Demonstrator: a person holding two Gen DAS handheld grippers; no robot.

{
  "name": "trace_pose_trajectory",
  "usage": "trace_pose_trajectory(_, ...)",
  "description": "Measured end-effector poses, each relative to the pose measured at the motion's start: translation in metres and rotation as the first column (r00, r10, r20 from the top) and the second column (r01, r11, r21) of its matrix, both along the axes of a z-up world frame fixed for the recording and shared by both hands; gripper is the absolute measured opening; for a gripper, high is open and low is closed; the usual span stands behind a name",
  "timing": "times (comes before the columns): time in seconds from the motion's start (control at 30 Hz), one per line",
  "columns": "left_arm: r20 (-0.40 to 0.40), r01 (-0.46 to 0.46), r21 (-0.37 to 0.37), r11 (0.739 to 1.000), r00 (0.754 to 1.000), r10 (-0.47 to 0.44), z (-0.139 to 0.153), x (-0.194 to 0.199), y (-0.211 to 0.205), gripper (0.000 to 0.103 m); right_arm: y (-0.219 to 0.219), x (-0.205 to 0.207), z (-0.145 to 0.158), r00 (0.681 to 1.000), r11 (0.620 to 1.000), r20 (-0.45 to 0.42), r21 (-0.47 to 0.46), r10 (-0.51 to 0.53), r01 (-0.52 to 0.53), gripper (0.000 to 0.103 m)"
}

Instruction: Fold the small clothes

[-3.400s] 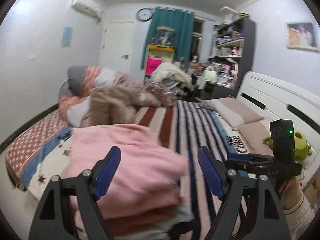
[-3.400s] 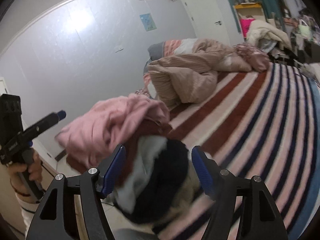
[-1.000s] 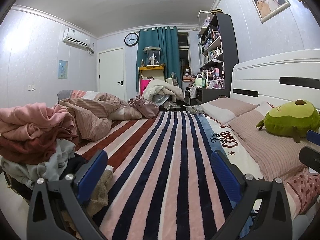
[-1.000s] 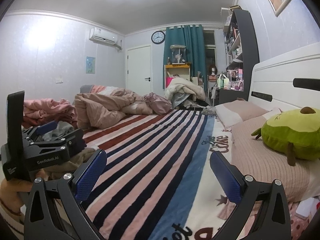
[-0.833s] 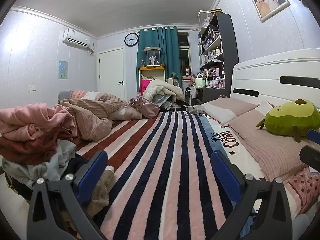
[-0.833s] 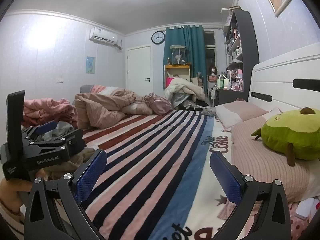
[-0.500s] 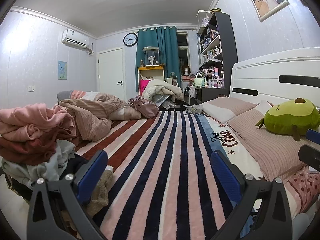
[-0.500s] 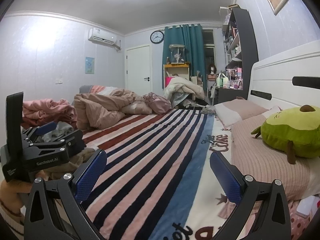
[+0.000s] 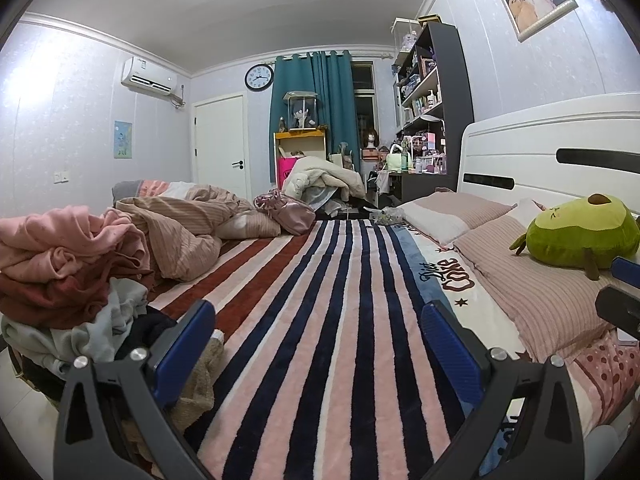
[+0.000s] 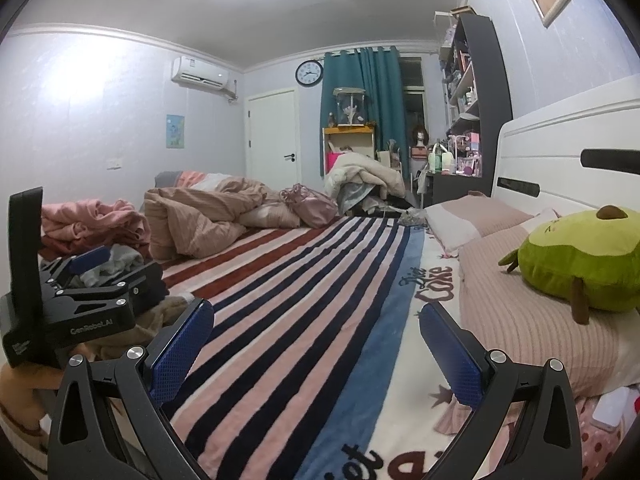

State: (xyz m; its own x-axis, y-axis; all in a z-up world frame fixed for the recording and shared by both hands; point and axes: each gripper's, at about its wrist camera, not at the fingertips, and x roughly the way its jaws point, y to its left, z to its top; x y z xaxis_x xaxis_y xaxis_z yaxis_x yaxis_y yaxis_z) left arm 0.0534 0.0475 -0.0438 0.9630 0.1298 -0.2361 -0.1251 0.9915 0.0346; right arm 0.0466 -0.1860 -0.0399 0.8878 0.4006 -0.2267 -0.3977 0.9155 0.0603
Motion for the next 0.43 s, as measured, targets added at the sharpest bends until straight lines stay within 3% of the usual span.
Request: trace_pose_trajectory(0.43, -0.015, 0.017, -0.01, 1.0, 1.0, -0.017, -0.0048, 0.0047, 0.0044, 0.102, 0.0006, 0.0005, 0.0009, 1.0, 1.0, -0.004, 0.0, 0.0, 0.0, 0.103)
